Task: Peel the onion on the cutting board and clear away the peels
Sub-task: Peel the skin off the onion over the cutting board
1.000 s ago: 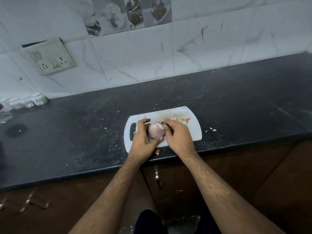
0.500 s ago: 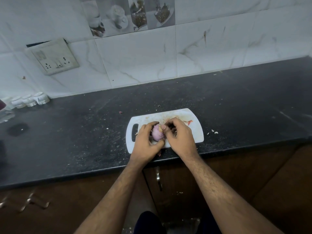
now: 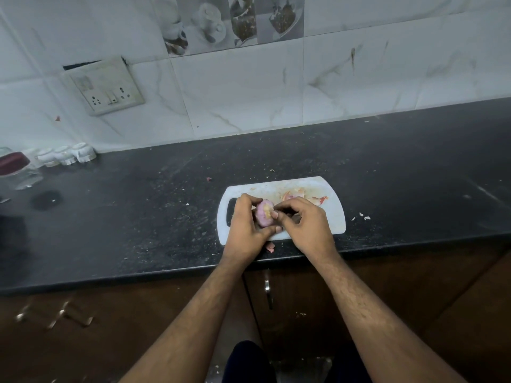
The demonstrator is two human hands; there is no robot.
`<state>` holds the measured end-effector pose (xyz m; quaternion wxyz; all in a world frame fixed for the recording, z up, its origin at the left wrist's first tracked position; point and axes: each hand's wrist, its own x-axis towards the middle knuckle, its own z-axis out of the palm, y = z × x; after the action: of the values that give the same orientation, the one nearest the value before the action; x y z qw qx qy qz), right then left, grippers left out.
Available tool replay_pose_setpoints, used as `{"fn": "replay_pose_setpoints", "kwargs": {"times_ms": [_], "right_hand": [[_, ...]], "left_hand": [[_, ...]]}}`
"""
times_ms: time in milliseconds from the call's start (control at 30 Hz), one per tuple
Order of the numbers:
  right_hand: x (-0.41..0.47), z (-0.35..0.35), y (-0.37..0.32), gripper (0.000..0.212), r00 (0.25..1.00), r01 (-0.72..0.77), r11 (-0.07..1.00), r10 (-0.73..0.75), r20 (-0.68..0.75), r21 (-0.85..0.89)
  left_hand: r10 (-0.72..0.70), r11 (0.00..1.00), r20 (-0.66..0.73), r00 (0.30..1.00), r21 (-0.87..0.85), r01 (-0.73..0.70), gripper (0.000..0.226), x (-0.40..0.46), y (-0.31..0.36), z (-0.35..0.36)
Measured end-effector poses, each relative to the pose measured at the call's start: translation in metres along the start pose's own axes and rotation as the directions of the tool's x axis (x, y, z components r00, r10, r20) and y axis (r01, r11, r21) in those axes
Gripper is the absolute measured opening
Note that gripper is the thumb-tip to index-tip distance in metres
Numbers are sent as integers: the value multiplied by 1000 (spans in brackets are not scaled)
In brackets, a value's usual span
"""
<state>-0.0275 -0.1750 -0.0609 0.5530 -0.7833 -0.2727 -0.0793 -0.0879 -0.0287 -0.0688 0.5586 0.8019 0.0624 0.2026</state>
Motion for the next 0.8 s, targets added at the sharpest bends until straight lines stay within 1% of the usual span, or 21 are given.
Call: {"fn": "replay_pose_setpoints", "kwargs": {"times_ms": [100,200,300,400,467,600,700,800], "right_hand": [[0,0,-1,10,1000,5,1000,-5,11,1],[2,0,1,8,1000,26,999,-26,11,-24],[4,3,6,7,998,49,991,-46,33,-123],[4,5,8,11,995,76,964,-56,83,-254],[4,5,7,12,990,112,949,-81,115,-296],[4,5,8,9,977,185,935,-143,157,-303],[5,5,10,7,971,213,932,-169,169,-293],[5,4,10,13,967,234,928,-190,172,-291]], "left_hand": [[-19,1000,11,1000,2,19,56,0,1,0],[-18,999,-10,1000,37,19,59,2,-2,0],[12,994,-24,1000,107,-9,61,3,-4,-2],[51,989,-24,998,139,-48,60,2,-2,-2],[70,986,-29,997,151,-65,60,2,-1,-2],[75,984,-29,997,163,-69,61,2,-1,-2],[85,982,-19,996,172,-81,58,1,-1,-1],[91,981,-2,996,170,-89,52,0,-1,-1]]}}
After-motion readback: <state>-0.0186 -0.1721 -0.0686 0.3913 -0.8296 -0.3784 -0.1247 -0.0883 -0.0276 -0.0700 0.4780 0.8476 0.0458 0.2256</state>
